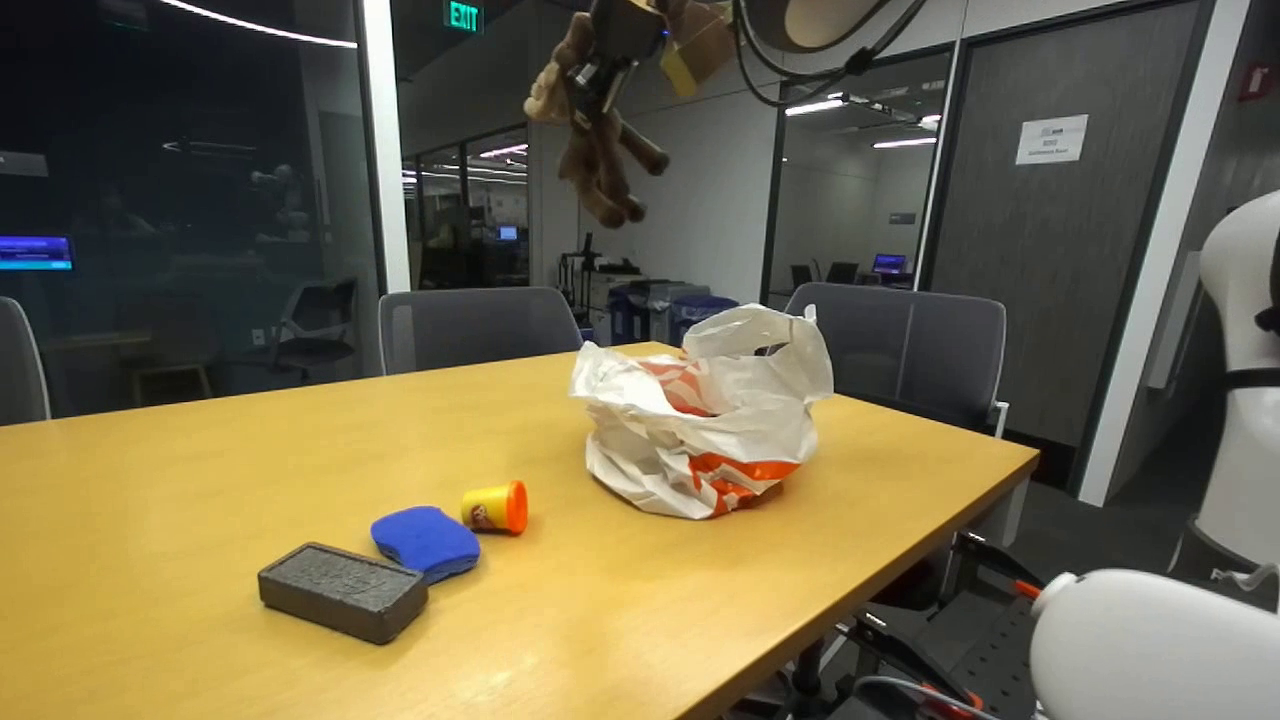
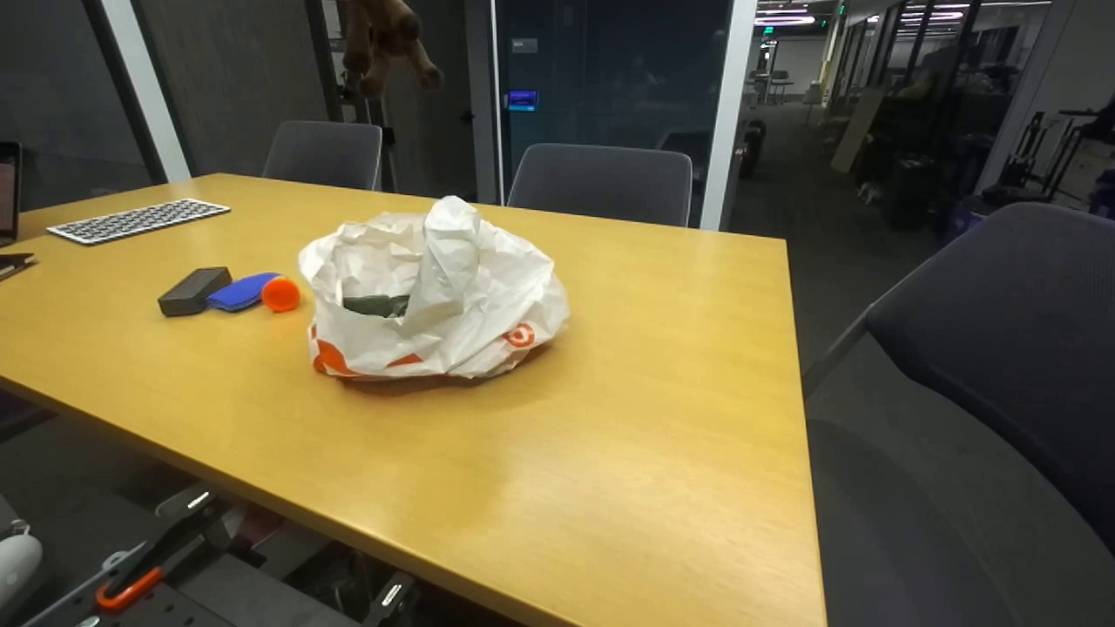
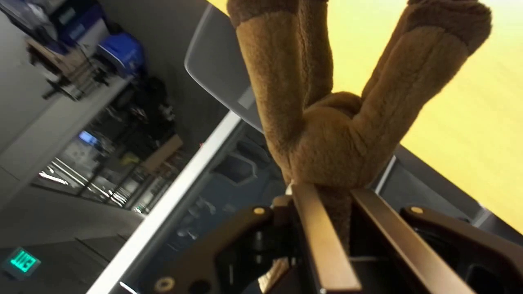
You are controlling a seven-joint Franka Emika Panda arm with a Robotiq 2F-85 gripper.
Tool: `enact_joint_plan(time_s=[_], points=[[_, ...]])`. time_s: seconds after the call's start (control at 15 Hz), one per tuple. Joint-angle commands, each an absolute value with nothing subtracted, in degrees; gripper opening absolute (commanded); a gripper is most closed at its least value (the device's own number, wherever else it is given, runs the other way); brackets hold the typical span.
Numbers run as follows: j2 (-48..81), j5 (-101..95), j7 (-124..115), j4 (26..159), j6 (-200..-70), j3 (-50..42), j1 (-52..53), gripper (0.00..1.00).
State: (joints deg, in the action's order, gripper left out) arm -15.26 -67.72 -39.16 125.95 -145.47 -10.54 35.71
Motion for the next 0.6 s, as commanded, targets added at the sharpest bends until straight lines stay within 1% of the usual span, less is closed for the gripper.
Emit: enact_joint_plan(time_s=[0.0, 0.07, 0.13, 0.27, 0.33, 0.4, 0.53], points=[[-23.5, -59.1, -41.7, 138.3, -133.3, 4.3, 27.0, 0.13], [-24.1, -54.5, -41.7, 140.7, -131.6, 7.2, 26.2, 0.13], [-24.9, -49.7, -37.0, 142.8, -137.1, 4.8, 24.5, 0.13], [-25.3, -44.5, -36.2, 146.4, -138.9, 7.8, 22.9, 0.12], [-26.0, -42.9, -34.7, 147.9, -137.8, 9.6, 22.1, 0.12], [-24.1, -46.6, -36.7, 149.1, -138.5, 11.3, 18.8, 0.12], [-23.3, -48.1, -35.7, 150.6, -138.3, 11.2, 15.0, 0.12]])
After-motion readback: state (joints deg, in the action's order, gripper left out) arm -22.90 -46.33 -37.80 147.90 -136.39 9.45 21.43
